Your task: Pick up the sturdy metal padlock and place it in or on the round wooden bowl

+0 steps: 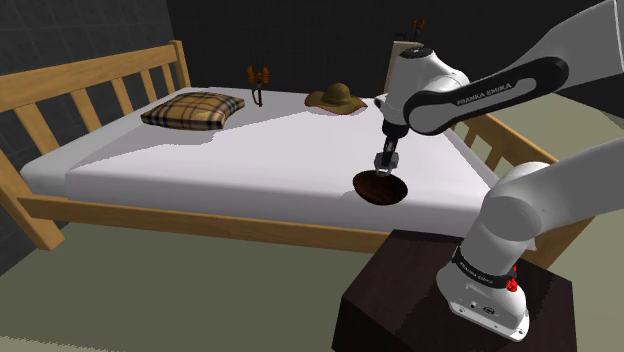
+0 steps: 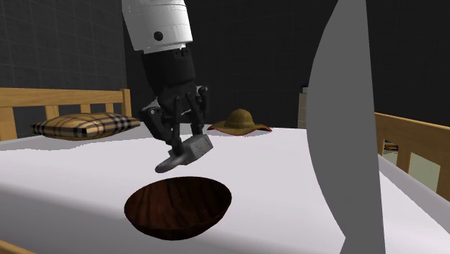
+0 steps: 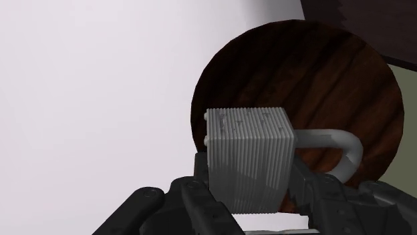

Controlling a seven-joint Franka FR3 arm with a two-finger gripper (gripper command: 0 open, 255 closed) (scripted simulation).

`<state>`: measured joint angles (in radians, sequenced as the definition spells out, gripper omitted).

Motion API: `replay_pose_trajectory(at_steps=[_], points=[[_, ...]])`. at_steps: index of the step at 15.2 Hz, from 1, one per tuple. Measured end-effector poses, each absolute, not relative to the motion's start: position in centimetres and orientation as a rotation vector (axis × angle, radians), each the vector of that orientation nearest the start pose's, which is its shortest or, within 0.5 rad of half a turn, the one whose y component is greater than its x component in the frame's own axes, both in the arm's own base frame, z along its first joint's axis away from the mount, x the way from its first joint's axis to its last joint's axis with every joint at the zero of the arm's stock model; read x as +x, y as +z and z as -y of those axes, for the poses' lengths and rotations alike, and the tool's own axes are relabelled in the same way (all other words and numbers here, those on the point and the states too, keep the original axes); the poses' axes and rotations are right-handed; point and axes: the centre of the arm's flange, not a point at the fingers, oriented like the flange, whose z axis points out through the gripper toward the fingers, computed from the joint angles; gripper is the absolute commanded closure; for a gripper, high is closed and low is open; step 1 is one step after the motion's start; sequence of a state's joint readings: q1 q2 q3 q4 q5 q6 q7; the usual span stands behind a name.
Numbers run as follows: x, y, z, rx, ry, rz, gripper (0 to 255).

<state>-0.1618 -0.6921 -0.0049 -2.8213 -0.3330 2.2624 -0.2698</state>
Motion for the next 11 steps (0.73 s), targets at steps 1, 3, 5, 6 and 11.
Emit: replay_pose_trajectory(at_steps=[1, 3, 5, 6, 11], points=[[32.8, 39.7, 6.5, -3.39, -0.123, 0.513, 255], [32.8, 38.7, 6.5, -3.39, -0.123, 0.513, 255], [32.8, 37.7, 6.5, -3.39, -0.123, 0.513, 255], [32.8, 37.1, 6.5, -3.39, -0.123, 0.513, 255], [32.8, 35.4, 6.5, -3.39, -0.124, 0.513, 255]])
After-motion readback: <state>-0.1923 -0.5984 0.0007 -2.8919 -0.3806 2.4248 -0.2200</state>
